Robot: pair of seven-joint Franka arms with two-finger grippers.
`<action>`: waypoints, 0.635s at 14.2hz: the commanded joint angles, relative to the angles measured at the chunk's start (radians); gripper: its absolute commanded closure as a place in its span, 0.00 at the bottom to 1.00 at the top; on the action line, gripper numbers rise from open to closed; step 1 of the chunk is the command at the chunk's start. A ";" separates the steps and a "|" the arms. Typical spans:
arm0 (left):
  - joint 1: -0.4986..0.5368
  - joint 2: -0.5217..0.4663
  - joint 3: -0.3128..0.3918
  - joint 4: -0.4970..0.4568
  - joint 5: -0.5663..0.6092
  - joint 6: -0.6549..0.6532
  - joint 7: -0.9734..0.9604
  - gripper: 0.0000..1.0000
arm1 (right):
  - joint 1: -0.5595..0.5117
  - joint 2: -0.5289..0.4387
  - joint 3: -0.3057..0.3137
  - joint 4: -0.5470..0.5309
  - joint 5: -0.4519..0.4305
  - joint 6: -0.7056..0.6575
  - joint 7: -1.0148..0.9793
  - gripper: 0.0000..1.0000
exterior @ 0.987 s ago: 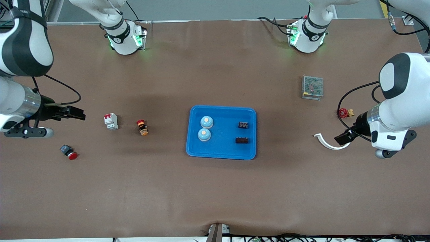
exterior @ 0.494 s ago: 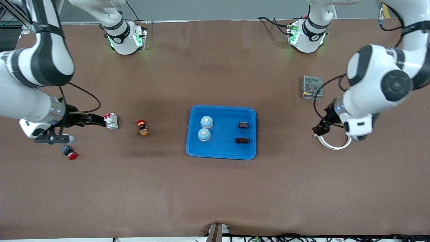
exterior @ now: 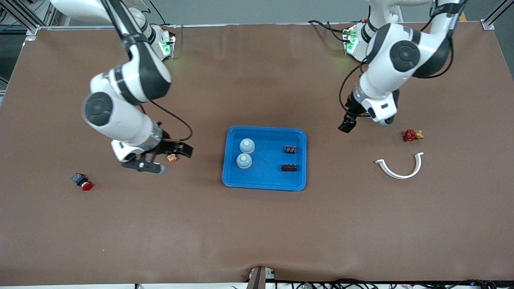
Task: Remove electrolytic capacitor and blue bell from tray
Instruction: 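Move the left gripper and the right gripper toward the blue tray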
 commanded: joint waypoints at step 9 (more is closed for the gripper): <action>-0.014 0.326 -0.138 0.038 0.179 0.325 -0.294 0.00 | 0.158 0.274 -0.018 0.155 -0.002 0.209 0.166 0.00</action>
